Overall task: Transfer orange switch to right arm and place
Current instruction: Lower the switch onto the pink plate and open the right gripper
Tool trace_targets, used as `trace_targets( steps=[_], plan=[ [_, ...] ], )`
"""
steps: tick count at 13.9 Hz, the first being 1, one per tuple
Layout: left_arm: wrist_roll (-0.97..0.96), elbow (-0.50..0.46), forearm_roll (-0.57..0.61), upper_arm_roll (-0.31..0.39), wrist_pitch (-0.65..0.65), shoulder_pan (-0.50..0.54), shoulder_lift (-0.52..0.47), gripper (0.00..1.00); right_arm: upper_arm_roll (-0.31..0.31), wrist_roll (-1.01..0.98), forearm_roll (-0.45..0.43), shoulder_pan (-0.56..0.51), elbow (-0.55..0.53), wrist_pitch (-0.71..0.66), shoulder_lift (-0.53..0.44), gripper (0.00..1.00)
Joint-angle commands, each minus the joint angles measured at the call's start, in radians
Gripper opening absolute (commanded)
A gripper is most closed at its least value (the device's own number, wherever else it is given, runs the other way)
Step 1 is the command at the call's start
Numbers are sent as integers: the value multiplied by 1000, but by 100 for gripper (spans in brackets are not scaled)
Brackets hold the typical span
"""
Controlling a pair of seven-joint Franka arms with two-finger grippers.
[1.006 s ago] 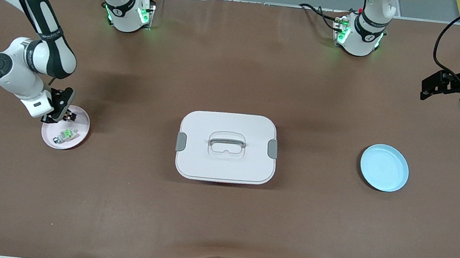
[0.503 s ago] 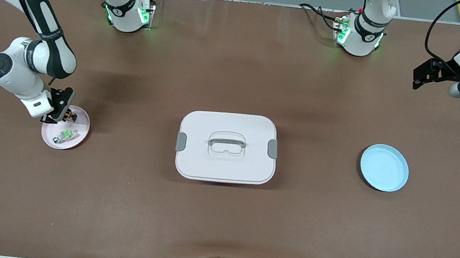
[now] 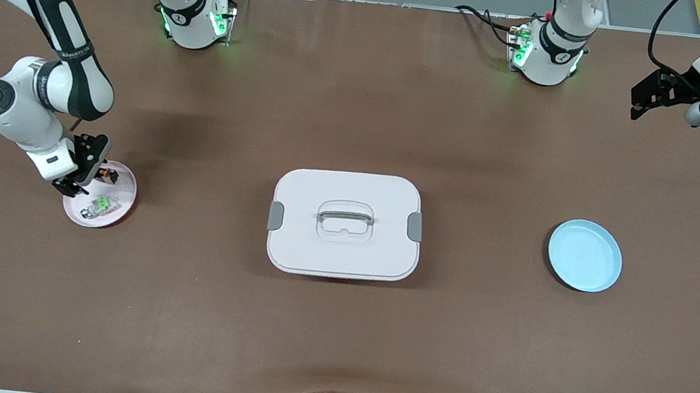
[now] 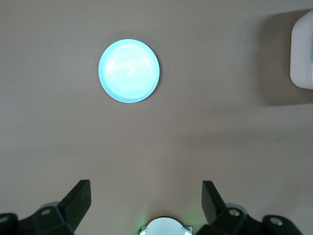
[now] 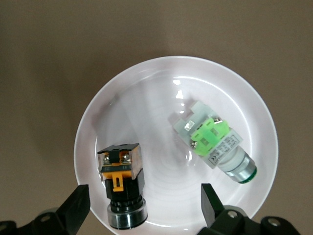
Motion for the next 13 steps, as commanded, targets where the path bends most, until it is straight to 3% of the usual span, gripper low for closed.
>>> trace_targets(
  steps=[1, 10, 13],
  plan=[
    [-8, -19, 0, -4, 1, 2, -22, 100, 21, 8, -17, -19, 29, -85, -38, 100],
    [-6, 71, -4, 7, -1, 8, 69, 100, 32, 92, -6, 37, 250, -409, -82, 100],
    [-24, 111, -7, 7, 1, 10, 106, 100, 33, 210, -2, 47, 327, -518, -75, 100]
  ],
)
